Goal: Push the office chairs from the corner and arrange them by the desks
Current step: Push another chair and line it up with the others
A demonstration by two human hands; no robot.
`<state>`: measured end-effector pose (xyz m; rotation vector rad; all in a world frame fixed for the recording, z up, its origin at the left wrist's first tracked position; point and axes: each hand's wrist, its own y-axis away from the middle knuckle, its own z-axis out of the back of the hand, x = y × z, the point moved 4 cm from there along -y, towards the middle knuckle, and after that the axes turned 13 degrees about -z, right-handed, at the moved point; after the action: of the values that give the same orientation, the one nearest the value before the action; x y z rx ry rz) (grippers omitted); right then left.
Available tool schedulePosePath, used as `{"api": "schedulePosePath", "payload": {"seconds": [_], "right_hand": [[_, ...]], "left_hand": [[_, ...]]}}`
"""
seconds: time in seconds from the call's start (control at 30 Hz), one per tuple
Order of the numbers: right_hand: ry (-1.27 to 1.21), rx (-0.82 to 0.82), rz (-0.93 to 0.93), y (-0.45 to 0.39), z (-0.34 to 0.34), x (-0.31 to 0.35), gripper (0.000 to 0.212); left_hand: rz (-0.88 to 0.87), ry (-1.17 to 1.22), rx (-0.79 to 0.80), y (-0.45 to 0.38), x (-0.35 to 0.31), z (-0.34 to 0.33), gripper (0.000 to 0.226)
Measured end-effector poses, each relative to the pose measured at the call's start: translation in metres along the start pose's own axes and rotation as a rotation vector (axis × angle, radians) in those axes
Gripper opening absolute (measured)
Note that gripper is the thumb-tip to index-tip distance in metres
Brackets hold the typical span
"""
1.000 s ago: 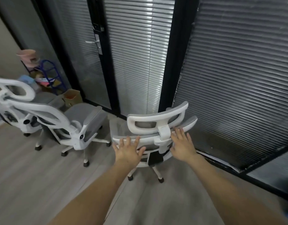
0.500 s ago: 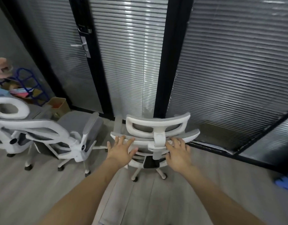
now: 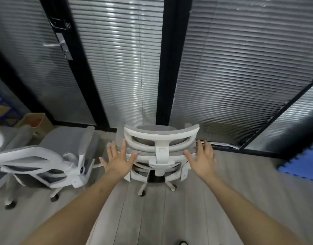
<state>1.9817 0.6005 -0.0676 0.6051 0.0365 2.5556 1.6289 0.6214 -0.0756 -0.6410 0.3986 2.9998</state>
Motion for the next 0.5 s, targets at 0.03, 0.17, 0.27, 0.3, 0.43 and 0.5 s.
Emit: {"api": "schedulePosePath", "payload": {"seconds": [0.03, 0.17, 0.27, 0.3, 0.43, 0.5], "right_hand": [[0.025, 0.035, -0.029, -0.01, 0.001, 0.0, 0.095], [0.131, 0.196, -0.051, -0.044, -0.004, 0.007, 0.12], [0.179, 0.241, -0.016, -0.05, -0.008, 0.011, 0.121], [0.195, 0.246, -0.011, -0.048, -0.009, 0.011, 0.122], [0.229, 0.264, -0.016, -0.034, -0.01, 0.002, 0.128], [0.229, 0.27, -0.005, -0.024, -0.007, 0.0, 0.128]], "left_hand": [[0.029, 0.008, 0.024, -0.009, 0.002, 0.002, 0.095], [0.078, 0.057, 0.026, -0.033, 0.003, 0.015, 0.116], [0.08, 0.059, 0.046, -0.04, 0.005, 0.019, 0.121], [0.08, 0.048, 0.053, -0.038, 0.006, 0.018, 0.122], [0.07, 0.014, 0.044, -0.025, 0.007, 0.009, 0.121], [0.07, 0.012, 0.045, -0.016, 0.01, 0.005, 0.119]]}}
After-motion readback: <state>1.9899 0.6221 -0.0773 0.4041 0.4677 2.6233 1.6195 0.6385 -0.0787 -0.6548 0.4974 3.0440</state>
